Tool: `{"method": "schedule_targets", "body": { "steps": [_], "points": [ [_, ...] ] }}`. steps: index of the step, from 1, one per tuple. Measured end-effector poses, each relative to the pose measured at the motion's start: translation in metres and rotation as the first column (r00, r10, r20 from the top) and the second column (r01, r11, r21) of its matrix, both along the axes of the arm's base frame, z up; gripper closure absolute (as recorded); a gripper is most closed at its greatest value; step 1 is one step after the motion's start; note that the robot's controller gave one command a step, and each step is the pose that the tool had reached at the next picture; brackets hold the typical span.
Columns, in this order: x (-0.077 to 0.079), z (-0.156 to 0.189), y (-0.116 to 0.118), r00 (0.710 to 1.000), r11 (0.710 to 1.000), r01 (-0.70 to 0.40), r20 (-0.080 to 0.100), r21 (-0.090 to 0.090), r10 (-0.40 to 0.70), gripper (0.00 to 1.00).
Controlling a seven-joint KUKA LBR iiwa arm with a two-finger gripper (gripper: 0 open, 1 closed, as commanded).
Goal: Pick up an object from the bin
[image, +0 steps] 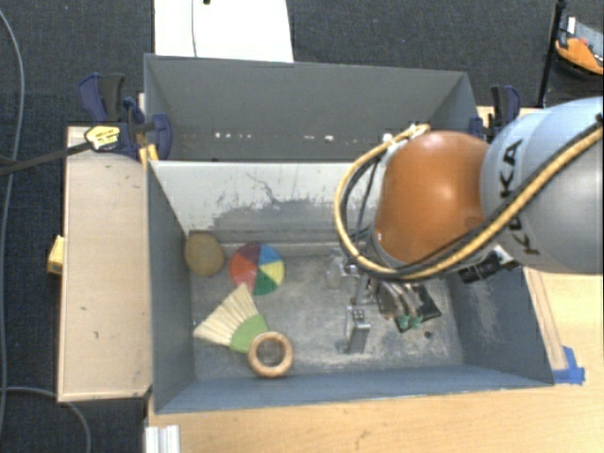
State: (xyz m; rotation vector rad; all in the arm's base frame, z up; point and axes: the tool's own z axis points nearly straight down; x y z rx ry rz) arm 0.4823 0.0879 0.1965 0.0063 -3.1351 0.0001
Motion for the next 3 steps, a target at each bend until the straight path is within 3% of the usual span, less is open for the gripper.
{"method": "schedule_targets", "body": {
  "steps": [1, 2, 3],
  "points": [
    [0.002, 0.004, -0.001, 1.000, 1.000, 0.003, 0.008, 0.001, -0.003, 0.00],
    [0.000, -0.027, 0.039, 0.997, 0.997, -0.083, 0.009, 0.001, 0.083, 0.00],
    [0.010, -0.057, 0.061, 0.966, 0.966, -0.258, 0.008, 0.002, 0.258, 0.00]
  ]
}}
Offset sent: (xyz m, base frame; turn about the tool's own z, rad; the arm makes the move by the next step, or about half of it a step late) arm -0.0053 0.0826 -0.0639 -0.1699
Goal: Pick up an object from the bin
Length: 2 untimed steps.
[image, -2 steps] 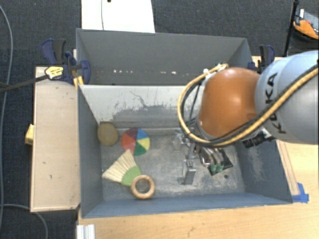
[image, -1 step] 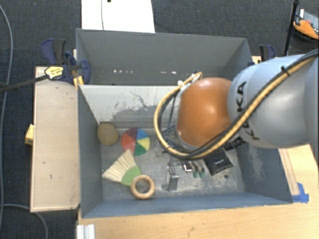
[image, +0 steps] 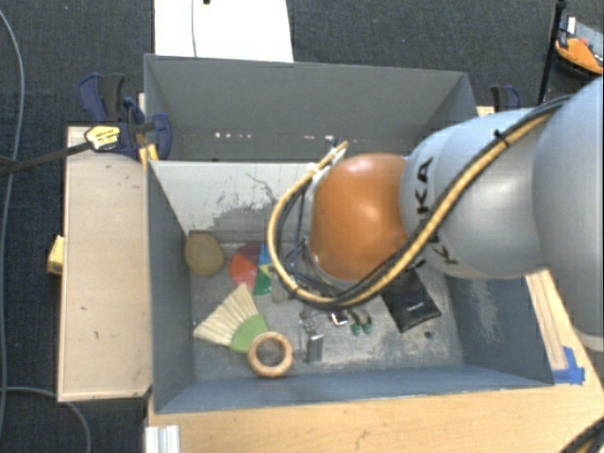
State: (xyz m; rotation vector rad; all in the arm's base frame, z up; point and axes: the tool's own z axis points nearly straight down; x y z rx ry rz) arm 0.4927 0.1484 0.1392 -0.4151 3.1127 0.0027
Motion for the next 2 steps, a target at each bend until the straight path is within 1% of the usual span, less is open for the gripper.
{"method": "schedule_targets", "body": {
  "steps": [1, 2],
  "points": [
    [0.008, -0.026, 0.038, 0.994, 0.994, -0.108, 0.005, 0.000, 0.108, 0.00],
    [0.027, -0.069, 0.058, 0.946, 0.946, -0.323, 0.004, 0.001, 0.323, 1.00]
  ]
}}
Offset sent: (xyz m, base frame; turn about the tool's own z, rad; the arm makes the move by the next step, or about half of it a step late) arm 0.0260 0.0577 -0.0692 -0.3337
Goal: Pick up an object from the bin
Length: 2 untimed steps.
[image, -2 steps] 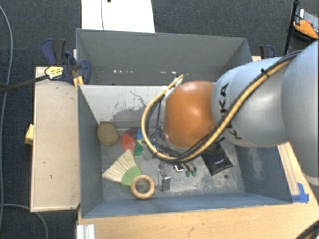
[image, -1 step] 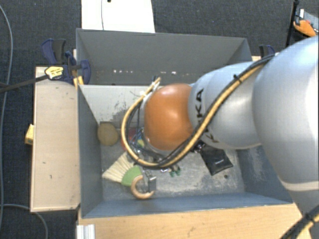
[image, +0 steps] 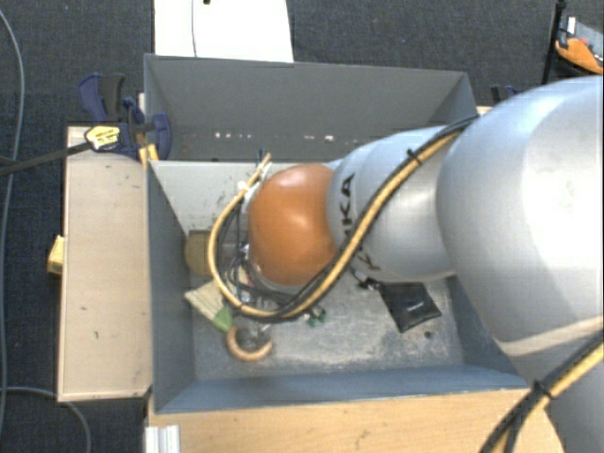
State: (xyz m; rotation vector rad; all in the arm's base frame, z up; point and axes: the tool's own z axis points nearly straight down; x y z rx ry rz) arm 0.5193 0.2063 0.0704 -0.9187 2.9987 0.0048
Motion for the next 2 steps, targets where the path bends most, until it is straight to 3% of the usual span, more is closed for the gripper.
{"method": "schedule_targets", "body": {
  "steps": [1, 2],
  "points": [
    [0.0005, 0.0005, 0.0003, 1.000, 1.000, 0.004, 0.001, 0.001, -0.004, 0.00],
    [0.0000, 0.0001, -0.0001, 1.000, 1.000, 0.008, -0.001, 0.000, -0.008, 1.00]
  ]
}}
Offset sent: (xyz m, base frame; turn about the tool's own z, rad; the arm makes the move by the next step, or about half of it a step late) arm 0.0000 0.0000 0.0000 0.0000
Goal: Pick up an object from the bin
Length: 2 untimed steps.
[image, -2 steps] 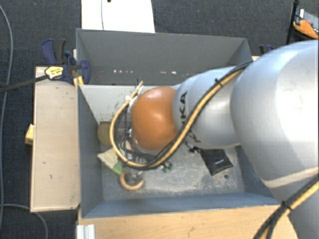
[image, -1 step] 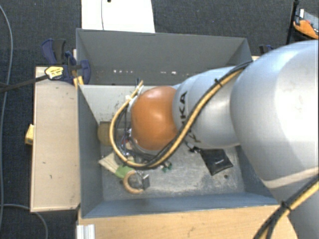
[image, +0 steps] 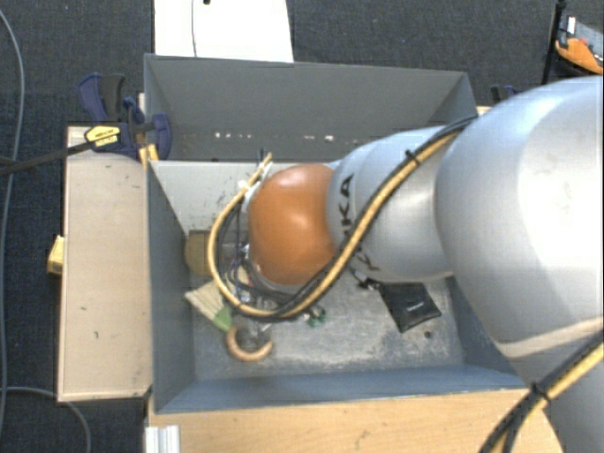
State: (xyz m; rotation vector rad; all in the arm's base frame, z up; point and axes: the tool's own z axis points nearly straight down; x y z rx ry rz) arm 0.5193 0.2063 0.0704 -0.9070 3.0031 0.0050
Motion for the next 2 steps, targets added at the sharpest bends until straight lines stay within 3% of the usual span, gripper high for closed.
{"method": "schedule_targets", "body": {
  "steps": [1, 2],
  "points": [
    [0.0004, 0.0004, 0.0003, 1.000, 1.000, 0.003, 0.001, 0.001, -0.003, 0.00],
    [0.0000, 0.0000, -0.0001, 1.000, 1.000, 0.006, -0.001, 0.000, -0.006, 1.00]
  ]
}}
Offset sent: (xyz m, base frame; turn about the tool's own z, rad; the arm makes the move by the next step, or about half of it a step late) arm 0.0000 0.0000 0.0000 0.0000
